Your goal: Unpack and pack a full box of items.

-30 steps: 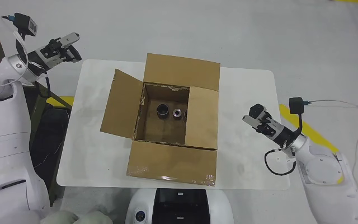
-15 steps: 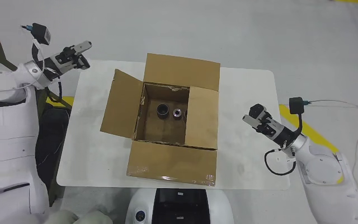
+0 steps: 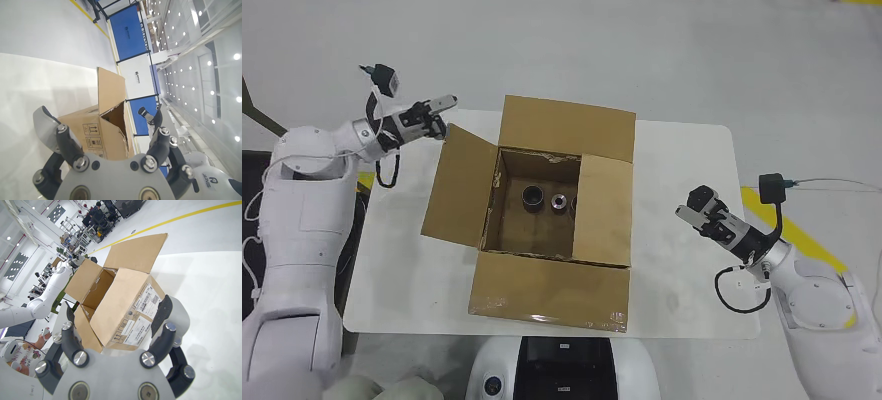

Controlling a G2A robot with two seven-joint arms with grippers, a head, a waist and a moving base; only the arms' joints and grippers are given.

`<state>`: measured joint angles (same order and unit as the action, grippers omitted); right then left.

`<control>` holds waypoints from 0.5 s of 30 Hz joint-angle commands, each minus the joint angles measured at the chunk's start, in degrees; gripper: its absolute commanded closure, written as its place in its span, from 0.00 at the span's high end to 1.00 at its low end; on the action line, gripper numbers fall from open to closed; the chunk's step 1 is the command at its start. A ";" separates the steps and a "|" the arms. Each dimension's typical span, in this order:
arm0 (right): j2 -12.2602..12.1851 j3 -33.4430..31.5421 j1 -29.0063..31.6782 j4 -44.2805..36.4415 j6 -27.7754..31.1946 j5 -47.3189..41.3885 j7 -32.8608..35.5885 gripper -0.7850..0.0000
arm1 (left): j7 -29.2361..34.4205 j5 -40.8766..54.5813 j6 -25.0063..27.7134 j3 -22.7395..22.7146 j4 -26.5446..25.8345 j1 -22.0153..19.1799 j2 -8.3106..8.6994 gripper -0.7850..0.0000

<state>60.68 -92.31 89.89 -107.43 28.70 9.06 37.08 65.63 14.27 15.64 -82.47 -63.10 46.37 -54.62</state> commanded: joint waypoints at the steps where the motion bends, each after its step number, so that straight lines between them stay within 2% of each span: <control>1: 0.00 0.00 0.00 0.00 0.00 0.00 0.00 1.00 | 1.64 2.38 -0.05 1.20 0.50 -0.53 -0.28 1.00; 4: 0.00 0.00 0.00 0.00 0.00 0.00 0.00 1.00 | 5.64 8.69 -1.20 1.78 1.21 -1.03 -0.63 1.00; 15: 0.00 0.00 0.00 0.00 0.00 0.00 0.00 1.00 | 13.79 15.42 -3.63 3.40 0.90 -3.78 -0.78 1.00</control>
<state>60.68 -92.31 89.89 -107.43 28.70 9.06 37.08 78.91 28.82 12.50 -79.21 -62.00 42.64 -55.36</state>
